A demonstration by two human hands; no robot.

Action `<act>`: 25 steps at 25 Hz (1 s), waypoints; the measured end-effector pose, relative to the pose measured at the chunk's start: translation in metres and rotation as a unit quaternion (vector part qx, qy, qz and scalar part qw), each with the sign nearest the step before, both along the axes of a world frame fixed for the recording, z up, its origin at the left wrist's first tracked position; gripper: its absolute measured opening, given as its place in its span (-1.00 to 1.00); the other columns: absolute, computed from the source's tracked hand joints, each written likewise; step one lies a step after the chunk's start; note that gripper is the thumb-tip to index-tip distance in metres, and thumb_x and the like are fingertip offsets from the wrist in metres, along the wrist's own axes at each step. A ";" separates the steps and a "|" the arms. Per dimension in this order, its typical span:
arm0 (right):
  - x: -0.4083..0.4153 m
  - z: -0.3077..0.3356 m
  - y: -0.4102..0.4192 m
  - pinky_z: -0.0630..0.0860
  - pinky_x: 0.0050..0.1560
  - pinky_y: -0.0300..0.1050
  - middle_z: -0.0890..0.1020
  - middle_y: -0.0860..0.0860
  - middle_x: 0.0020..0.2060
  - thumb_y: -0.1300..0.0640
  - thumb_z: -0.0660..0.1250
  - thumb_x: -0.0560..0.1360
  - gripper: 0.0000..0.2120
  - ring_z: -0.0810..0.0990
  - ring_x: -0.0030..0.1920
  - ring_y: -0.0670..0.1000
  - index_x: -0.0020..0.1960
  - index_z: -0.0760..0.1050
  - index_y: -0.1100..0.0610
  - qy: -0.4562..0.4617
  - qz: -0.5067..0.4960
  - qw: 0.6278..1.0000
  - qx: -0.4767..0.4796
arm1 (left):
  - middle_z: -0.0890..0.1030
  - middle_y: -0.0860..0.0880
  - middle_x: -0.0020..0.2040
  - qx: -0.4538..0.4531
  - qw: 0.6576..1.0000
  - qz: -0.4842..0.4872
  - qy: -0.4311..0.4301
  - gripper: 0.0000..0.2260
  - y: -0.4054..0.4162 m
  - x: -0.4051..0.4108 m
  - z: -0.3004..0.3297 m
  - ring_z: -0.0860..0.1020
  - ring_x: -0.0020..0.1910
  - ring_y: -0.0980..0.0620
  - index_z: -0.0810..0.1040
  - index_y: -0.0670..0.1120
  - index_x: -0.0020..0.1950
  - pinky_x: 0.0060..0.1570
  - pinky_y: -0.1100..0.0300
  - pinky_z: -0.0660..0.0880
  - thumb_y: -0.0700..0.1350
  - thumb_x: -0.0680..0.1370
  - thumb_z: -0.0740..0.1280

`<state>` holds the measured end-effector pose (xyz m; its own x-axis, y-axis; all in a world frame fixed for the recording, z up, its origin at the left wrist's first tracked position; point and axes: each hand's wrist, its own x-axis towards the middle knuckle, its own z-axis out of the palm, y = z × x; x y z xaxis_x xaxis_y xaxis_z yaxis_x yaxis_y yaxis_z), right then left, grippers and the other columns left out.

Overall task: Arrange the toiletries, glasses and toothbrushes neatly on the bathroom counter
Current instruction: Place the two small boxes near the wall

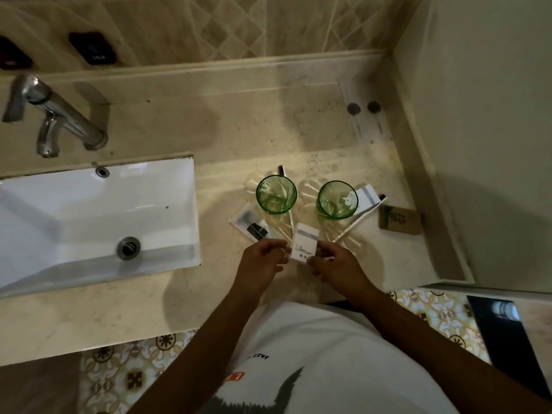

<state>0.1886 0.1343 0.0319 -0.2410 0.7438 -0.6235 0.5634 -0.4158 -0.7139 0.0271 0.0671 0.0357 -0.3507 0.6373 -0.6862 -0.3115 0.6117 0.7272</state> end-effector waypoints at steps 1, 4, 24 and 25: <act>-0.002 0.003 -0.001 0.51 -0.38 -0.32 0.67 -0.01 -0.15 0.24 0.42 0.51 -0.64 0.60 -0.33 -0.10 0.29 0.53 0.13 0.012 0.000 1.000 -0.002 | 0.73 -0.08 -0.05 0.001 1.000 0.004 0.003 -0.83 -0.003 -0.003 0.004 0.68 -0.03 -0.13 0.66 -0.08 0.02 0.05 -0.03 0.60 -0.27 0.54 0.32; -0.006 0.013 0.002 0.56 -0.35 -0.23 0.67 0.06 -0.07 0.20 0.45 0.49 -0.67 0.64 -0.25 -0.06 0.24 0.55 0.10 0.034 0.017 0.999 -0.002 | 0.73 -0.12 -0.05 -0.001 1.000 -0.010 0.010 -0.81 -0.007 -0.010 0.015 0.69 -0.01 -0.10 0.66 -0.08 0.04 0.04 -0.03 0.64 -0.27 0.47 0.42; -0.007 0.051 0.135 0.61 -0.23 -0.23 0.68 -0.02 0.02 0.28 0.38 0.54 -0.77 0.67 -0.20 -0.11 0.16 0.53 0.08 0.146 -0.100 0.984 0.025 | 0.75 -0.06 -0.05 0.057 0.996 -0.010 0.063 -0.78 0.136 -0.005 0.055 0.70 -0.09 -0.03 0.71 -0.12 0.07 -0.18 0.17 0.62 -0.35 0.53 0.36; -0.008 0.047 0.149 0.60 -0.23 -0.24 0.67 -0.03 0.03 0.27 0.37 0.54 -0.77 0.66 -0.21 -0.13 0.17 0.53 0.06 0.140 -0.097 0.985 0.022 | 0.74 -0.09 -0.04 0.041 0.997 -0.010 0.059 -0.78 0.151 -0.005 0.051 0.70 -0.09 -0.06 0.70 -0.13 0.10 -0.17 0.13 0.63 -0.34 0.53 0.36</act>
<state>0.1808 0.2830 0.0791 -0.2500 0.8181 -0.5179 0.2543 -0.4606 -0.8504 0.0216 0.2183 0.0869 -0.4116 0.6978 -0.5862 -0.2090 0.5538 0.8060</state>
